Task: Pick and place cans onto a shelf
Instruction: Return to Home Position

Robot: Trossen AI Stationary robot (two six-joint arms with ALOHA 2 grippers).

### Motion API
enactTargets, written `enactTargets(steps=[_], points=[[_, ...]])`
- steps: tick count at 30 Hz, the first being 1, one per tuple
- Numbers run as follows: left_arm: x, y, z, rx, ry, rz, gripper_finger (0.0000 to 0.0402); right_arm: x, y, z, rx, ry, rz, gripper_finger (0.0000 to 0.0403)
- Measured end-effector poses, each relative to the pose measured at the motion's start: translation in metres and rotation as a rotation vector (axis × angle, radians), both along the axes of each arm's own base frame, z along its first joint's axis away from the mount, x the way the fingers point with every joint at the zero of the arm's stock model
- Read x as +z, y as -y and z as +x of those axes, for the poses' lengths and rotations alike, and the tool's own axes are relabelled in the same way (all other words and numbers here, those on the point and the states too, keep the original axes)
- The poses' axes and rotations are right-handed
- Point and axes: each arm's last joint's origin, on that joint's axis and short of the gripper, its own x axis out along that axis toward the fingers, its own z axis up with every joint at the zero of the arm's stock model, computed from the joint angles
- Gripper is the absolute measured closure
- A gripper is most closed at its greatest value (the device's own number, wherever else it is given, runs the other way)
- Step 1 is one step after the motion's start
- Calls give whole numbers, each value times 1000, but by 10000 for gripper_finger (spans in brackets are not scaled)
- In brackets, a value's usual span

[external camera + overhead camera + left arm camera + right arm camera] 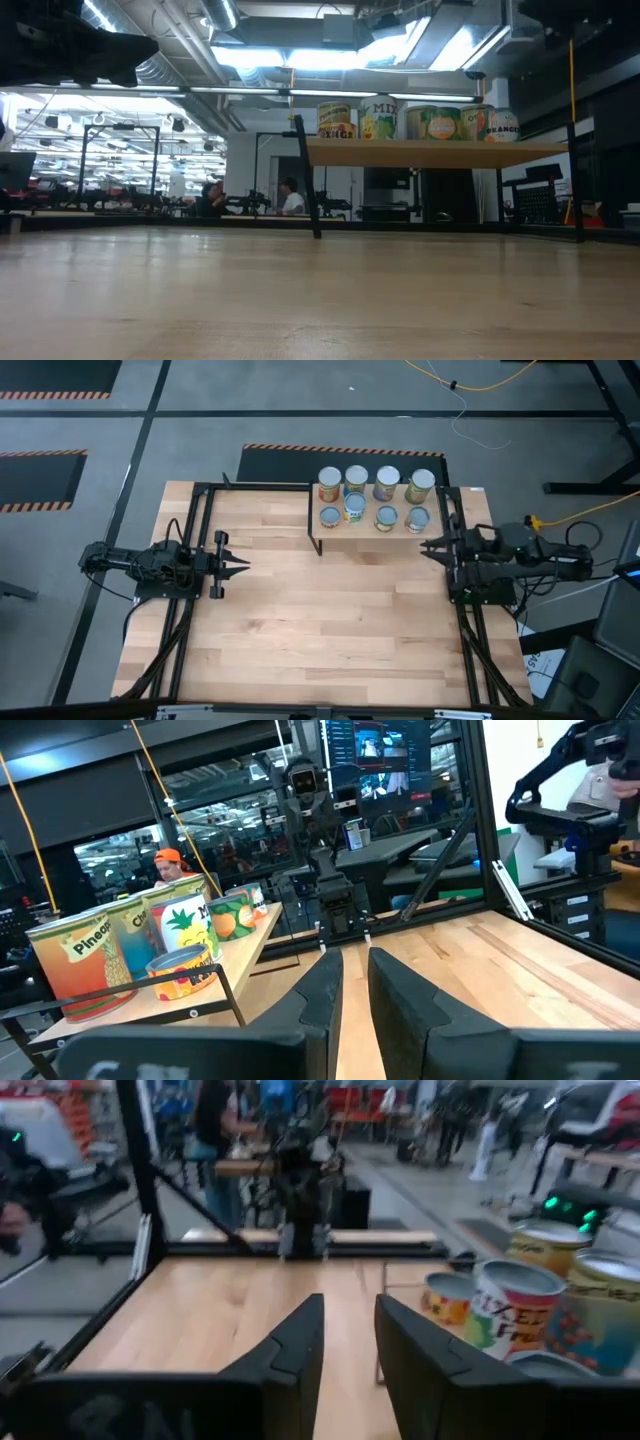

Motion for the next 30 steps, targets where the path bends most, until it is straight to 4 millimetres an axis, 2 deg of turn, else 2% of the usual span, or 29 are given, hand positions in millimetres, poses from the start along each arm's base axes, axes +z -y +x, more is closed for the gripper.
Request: enactTargets(steps=[6, 19, 30], points=[[0, 0, 0, 0, 0, 0, 357, -15, 3, -7, -91, 70, 1, 306], [0, 0, 0, 1, 0, 1, 357, -40, 3, -14, -84, 125, 33, 306], [0, 0, 0, 1, 0, 1, 357, -59, 3, -2, -83, 119, 29, 306]])
